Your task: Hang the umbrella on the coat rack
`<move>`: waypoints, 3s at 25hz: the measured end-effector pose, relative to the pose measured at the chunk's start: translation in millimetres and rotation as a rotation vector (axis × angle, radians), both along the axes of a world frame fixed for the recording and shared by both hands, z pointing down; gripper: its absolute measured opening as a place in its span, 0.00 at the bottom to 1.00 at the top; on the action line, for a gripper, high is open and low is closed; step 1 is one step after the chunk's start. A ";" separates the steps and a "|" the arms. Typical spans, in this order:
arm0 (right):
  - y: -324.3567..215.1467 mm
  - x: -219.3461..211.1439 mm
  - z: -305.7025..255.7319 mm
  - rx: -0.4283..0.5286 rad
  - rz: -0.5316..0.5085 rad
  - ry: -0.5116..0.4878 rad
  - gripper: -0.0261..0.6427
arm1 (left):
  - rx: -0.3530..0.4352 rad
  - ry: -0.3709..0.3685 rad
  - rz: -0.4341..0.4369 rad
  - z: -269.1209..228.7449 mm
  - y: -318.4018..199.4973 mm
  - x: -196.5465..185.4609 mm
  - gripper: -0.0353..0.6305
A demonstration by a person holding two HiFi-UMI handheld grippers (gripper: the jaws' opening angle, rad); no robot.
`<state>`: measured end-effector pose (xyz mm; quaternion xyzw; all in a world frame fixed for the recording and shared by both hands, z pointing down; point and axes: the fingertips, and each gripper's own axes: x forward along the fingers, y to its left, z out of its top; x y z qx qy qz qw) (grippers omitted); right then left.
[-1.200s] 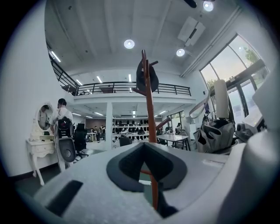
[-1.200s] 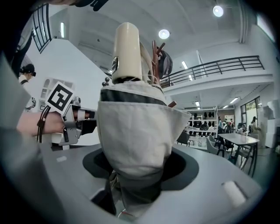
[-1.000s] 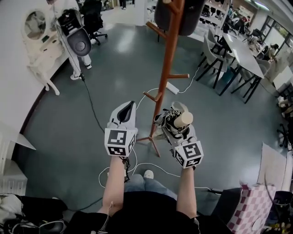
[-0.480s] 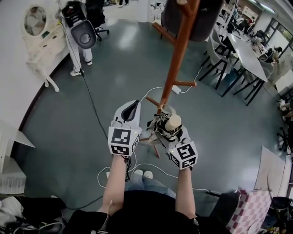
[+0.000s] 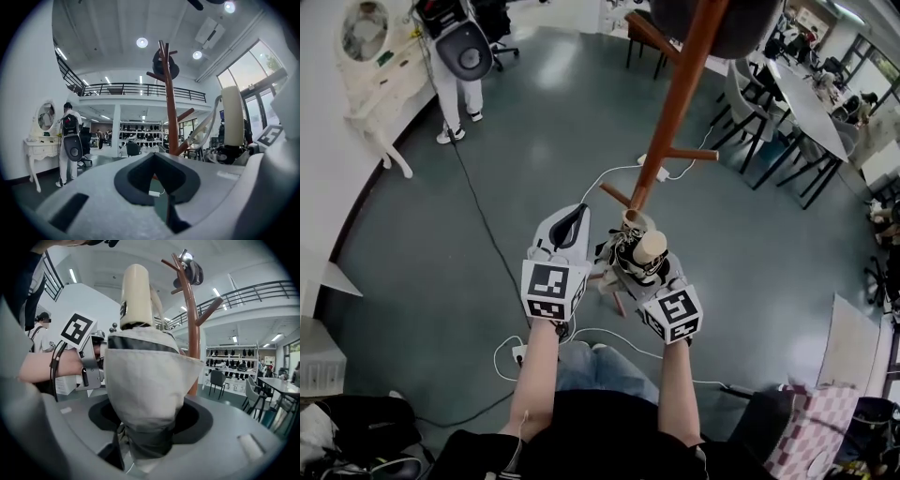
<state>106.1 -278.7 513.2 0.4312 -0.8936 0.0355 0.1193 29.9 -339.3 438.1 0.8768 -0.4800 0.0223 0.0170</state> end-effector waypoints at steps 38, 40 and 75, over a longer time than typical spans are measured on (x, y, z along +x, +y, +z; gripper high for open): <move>-66.9 52.6 148.1 -0.193 0.278 -0.052 0.49 | -0.054 0.040 0.141 92.2 -23.9 60.0 0.06; -65.6 56.8 162.1 -0.205 0.309 -0.049 0.49 | -0.056 0.042 0.148 103.4 -21.3 60.9 0.06; -26.0 94.5 55.4 -0.082 0.519 -0.146 0.49 | -0.046 0.034 0.087 30.4 -1.4 25.7 0.06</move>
